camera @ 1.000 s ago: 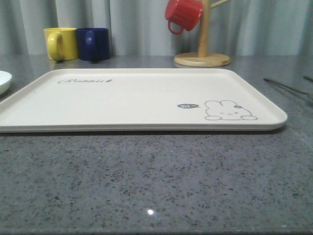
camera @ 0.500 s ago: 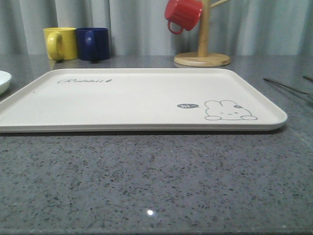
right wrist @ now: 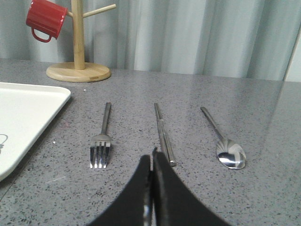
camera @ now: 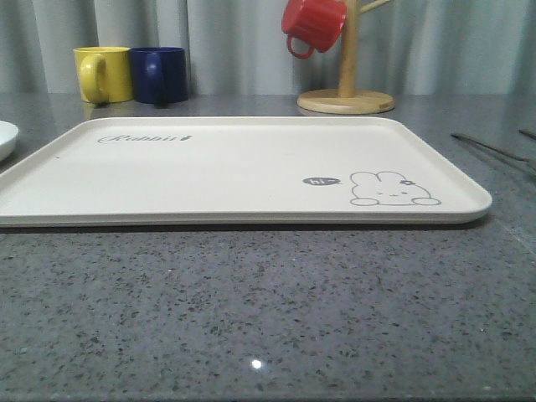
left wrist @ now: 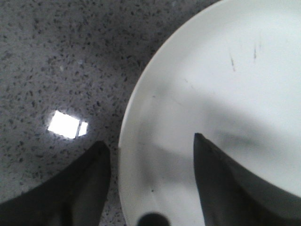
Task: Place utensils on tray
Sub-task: 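Grasp the white plate rim with the left gripper and lift it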
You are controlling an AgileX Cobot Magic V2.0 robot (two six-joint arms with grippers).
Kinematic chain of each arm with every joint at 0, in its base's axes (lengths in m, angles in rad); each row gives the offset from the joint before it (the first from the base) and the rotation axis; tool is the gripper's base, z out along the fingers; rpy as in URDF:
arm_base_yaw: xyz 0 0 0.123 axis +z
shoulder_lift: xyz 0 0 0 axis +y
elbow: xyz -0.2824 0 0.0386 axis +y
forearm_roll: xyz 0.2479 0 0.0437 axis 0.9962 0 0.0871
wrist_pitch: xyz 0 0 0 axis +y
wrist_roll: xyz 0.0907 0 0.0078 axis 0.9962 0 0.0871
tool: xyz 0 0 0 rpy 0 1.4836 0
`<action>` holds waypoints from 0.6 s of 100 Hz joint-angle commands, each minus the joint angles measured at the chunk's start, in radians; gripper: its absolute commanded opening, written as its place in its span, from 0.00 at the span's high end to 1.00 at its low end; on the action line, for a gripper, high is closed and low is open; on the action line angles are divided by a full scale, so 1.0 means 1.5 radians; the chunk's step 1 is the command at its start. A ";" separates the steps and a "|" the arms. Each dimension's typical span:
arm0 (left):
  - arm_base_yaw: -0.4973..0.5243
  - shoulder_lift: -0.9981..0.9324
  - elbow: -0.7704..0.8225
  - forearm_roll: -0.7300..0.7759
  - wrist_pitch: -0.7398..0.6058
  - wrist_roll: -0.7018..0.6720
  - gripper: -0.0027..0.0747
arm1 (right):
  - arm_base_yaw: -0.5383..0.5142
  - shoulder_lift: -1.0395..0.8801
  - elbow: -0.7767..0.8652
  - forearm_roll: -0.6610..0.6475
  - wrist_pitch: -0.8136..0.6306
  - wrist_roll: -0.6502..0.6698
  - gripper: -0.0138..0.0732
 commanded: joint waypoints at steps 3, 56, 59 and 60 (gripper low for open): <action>0.001 -0.021 -0.024 -0.008 -0.012 -0.006 0.51 | -0.003 -0.013 0.003 -0.008 -0.054 -0.005 0.93; 0.017 -0.054 -0.024 -0.008 -0.025 -0.006 0.99 | -0.003 -0.013 0.003 -0.008 -0.054 -0.005 0.93; 0.017 -0.064 -0.024 -0.013 -0.030 -0.006 0.99 | -0.003 -0.013 0.003 -0.008 -0.054 -0.005 0.93; 0.017 -0.066 -0.024 -0.016 -0.032 -0.006 0.99 | -0.003 -0.013 0.003 -0.008 -0.054 -0.005 0.93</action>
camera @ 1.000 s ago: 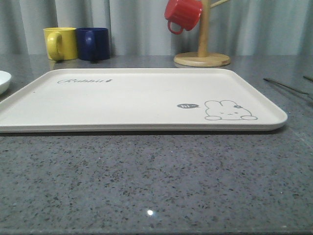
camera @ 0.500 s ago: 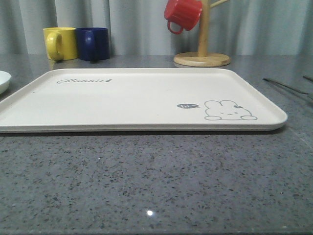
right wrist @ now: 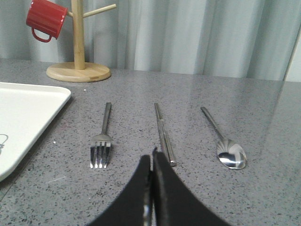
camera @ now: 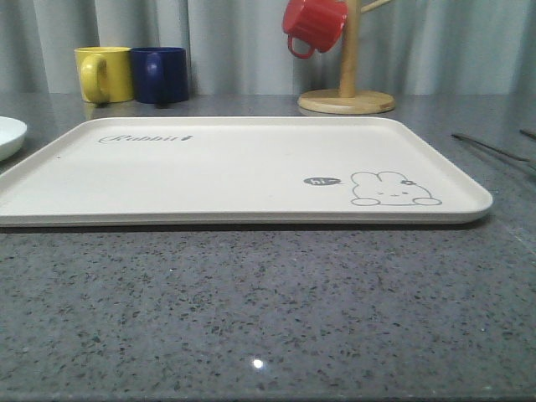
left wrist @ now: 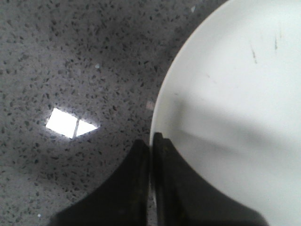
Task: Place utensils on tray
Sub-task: 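Grasp the white plate rim with the left gripper and lift it, then lower the white plate onto the tray and open the left gripper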
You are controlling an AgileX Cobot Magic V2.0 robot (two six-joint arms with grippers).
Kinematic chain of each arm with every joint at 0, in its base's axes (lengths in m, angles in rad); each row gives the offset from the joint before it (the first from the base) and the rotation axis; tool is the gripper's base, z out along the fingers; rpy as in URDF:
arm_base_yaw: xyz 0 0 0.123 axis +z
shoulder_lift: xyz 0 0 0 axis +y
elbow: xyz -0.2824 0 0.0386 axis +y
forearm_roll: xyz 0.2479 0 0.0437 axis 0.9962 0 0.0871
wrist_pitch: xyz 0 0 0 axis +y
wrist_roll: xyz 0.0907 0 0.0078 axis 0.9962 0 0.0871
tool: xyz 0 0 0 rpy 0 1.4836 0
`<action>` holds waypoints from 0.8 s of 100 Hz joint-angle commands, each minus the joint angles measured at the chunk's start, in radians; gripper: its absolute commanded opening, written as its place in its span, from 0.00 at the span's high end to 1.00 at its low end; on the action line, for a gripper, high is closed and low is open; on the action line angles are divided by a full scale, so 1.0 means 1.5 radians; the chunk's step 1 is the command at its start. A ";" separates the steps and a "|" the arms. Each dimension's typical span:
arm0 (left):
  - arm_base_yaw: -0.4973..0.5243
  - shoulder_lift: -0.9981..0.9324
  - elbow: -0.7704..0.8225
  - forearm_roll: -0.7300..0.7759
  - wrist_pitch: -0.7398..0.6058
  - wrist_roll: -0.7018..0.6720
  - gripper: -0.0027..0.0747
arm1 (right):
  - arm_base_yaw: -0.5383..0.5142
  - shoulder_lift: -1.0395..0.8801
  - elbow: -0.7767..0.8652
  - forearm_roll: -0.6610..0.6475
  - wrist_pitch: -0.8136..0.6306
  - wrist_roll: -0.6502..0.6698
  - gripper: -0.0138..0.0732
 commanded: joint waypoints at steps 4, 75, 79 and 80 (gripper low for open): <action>0.001 -0.072 -0.021 -0.019 -0.042 -0.005 0.99 | -0.003 -0.013 0.003 -0.008 -0.054 -0.005 0.93; -0.271 -0.130 -0.021 -0.163 -0.070 0.124 0.99 | -0.003 -0.013 0.003 -0.008 -0.054 -0.005 0.93; -0.283 -0.115 -0.021 -0.163 -0.071 0.124 0.99 | -0.003 -0.013 0.003 -0.008 -0.054 -0.005 0.93; -0.285 -0.110 -0.021 -0.163 -0.071 0.124 0.99 | -0.003 -0.013 0.003 -0.008 -0.054 -0.005 0.93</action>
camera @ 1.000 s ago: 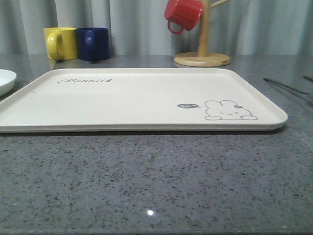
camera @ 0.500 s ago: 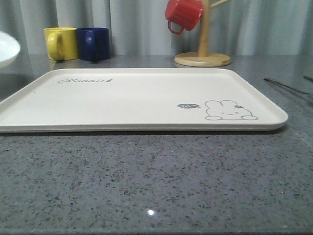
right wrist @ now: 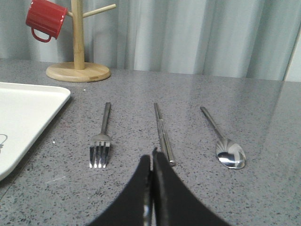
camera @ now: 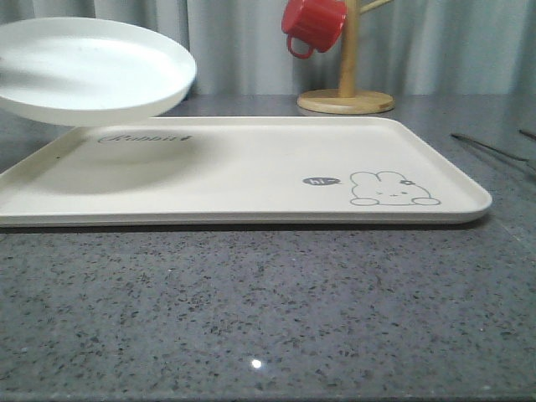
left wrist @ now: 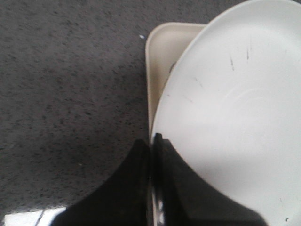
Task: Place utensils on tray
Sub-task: 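Lower the white plate onto the tray and open the left gripper, then move the right gripper down over the steel fork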
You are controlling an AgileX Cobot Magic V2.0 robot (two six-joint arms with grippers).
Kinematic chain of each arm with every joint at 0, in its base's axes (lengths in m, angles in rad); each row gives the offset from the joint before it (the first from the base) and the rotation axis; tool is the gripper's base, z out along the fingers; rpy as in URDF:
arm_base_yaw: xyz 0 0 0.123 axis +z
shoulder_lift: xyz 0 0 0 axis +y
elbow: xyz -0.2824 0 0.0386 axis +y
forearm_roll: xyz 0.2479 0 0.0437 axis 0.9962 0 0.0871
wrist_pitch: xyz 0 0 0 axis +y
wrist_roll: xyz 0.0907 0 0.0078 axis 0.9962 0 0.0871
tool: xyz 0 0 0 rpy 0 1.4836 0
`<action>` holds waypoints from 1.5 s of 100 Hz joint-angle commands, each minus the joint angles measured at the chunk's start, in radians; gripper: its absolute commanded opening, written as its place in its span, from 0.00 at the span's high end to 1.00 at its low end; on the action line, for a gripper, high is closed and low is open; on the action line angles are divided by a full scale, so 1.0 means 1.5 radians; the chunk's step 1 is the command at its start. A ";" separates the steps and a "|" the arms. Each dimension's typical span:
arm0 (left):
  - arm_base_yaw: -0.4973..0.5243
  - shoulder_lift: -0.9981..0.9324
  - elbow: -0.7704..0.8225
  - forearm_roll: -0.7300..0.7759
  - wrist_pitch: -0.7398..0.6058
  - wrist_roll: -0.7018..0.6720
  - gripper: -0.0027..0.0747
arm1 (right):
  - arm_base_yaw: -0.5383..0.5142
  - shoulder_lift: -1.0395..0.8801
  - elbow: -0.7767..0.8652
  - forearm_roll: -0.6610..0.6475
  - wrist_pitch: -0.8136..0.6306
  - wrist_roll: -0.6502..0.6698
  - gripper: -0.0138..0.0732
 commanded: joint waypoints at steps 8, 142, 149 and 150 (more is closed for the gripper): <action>-0.036 0.031 -0.021 -0.016 -0.039 0.000 0.99 | -0.003 -0.013 0.003 -0.008 -0.054 -0.005 0.93; -0.037 -0.506 0.352 0.095 -0.273 0.035 0.99 | -0.003 -0.013 0.003 -0.008 -0.054 -0.005 0.93; -0.037 -0.572 0.384 0.095 -0.262 0.035 0.99 | -0.003 -0.013 0.003 -0.008 -0.054 -0.005 0.93; -0.037 -0.585 0.390 0.093 -0.260 0.035 0.99 | -0.003 -0.013 0.003 -0.008 -0.054 -0.005 0.93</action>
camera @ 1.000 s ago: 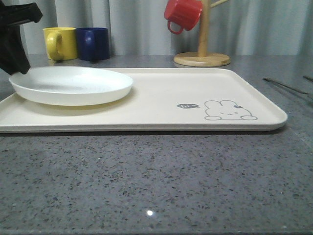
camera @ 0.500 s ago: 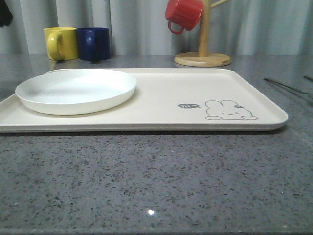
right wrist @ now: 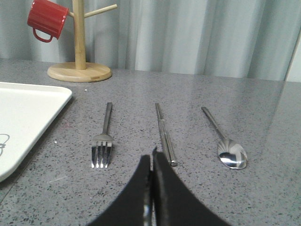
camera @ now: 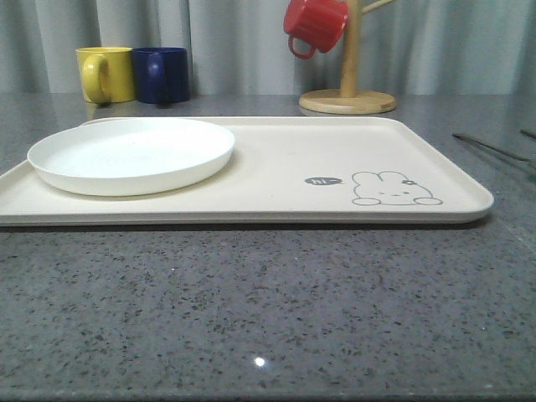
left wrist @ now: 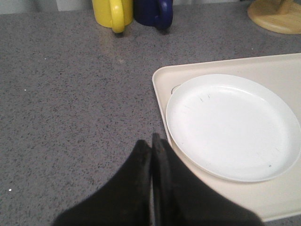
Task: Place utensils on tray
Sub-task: 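Move the right gripper down over the steel fork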
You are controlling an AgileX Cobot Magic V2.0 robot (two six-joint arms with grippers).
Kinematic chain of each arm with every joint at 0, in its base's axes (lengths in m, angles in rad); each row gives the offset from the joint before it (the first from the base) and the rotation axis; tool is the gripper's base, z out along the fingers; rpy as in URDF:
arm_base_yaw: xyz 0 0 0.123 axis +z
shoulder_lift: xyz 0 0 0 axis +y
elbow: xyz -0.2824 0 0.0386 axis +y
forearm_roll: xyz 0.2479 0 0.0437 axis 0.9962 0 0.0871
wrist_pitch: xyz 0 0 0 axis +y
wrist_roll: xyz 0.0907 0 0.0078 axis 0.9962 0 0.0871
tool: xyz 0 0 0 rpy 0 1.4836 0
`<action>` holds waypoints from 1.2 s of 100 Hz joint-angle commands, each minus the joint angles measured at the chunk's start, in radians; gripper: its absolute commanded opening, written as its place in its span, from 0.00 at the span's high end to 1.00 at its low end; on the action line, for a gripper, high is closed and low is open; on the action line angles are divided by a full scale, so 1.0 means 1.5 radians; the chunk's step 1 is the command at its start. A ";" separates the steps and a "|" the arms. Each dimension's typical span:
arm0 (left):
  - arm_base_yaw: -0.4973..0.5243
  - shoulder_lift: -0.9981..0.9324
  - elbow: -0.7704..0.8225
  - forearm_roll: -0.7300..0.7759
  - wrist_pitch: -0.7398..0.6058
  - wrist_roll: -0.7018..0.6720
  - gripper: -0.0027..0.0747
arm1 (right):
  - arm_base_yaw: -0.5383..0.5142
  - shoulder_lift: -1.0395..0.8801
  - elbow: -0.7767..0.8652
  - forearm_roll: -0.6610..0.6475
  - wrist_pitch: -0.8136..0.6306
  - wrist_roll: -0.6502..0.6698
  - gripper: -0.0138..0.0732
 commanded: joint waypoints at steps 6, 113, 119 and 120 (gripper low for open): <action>-0.004 -0.116 0.033 -0.004 -0.015 0.000 0.99 | -0.003 -0.013 0.003 -0.008 -0.054 -0.005 0.93; -0.004 -0.383 0.084 -0.005 0.136 0.000 0.99 | -0.004 0.123 -0.164 0.001 0.190 -0.005 0.93; -0.004 -0.383 0.084 -0.005 0.136 0.000 0.99 | -0.004 0.182 -0.204 0.024 0.222 -0.005 0.93; -0.004 -0.383 0.084 -0.005 0.136 0.000 0.99 | -0.004 0.196 -0.213 0.029 0.234 -0.005 0.93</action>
